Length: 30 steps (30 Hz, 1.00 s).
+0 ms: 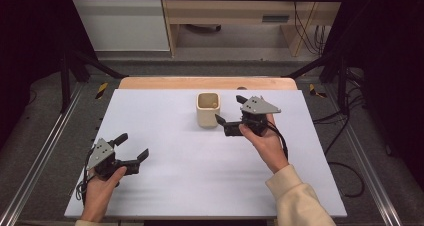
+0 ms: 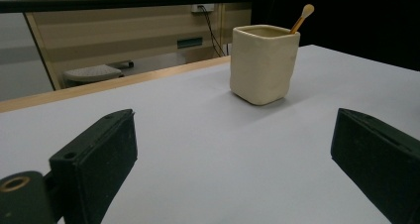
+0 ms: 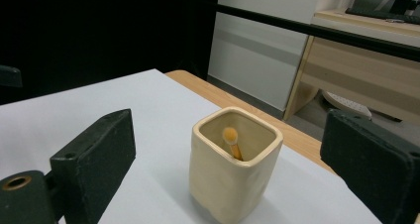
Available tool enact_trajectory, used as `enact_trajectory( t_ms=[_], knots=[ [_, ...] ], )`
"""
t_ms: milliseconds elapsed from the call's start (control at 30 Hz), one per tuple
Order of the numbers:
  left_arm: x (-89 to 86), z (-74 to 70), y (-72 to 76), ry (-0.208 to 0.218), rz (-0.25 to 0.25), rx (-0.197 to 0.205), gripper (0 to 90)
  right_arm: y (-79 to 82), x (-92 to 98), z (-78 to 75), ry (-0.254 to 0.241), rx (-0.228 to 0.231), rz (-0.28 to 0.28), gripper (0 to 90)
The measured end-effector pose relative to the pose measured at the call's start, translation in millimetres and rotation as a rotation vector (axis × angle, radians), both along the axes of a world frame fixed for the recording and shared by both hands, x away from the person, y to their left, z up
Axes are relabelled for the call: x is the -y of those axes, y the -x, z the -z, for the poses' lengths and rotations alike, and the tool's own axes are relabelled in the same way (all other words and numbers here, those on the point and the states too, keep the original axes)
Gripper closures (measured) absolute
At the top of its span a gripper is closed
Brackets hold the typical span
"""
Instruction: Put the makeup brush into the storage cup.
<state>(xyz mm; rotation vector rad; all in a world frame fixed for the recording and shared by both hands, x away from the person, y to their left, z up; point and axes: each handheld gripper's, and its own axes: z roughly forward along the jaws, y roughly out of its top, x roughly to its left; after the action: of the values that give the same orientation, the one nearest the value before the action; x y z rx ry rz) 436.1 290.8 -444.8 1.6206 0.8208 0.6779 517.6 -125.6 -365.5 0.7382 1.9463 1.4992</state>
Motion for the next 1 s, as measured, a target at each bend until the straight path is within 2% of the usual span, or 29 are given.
enact_trajectory(
  t_ms=[133,367,633,767,900,1000],
  knots=[
    [-1.4,-0.5,0.5,-0.002,0.003,0.008,3.1,2.0,5.4,2.4,-0.025,0.009,0.002,7.2],
    [-3.6,-0.7,0.4,0.002,-0.001,0.015,2.3,5.8,14.8,7.3,-0.032,0.005,0.025,6.9],
    [-4.2,-0.8,0.8,0.001,-0.004,0.020,2.3,10.1,26.5,11.2,-0.031,0.020,0.048,6.9],
    [-4.5,-0.8,0.7,0.015,0.001,0.013,2.3,12.0,30.7,11.2,-0.047,0.011,0.054,6.9],
    [-5.2,-1.1,0.8,0.009,-0.002,0.027,2.3,14.4,35.7,10.7,-0.051,0.016,0.058,6.9],
    [-6.4,-2.3,2.4,0.005,-0.002,0.054,2.3,16.5,39.4,10.2,-0.049,0.018,0.065,6.8]
  ],
)
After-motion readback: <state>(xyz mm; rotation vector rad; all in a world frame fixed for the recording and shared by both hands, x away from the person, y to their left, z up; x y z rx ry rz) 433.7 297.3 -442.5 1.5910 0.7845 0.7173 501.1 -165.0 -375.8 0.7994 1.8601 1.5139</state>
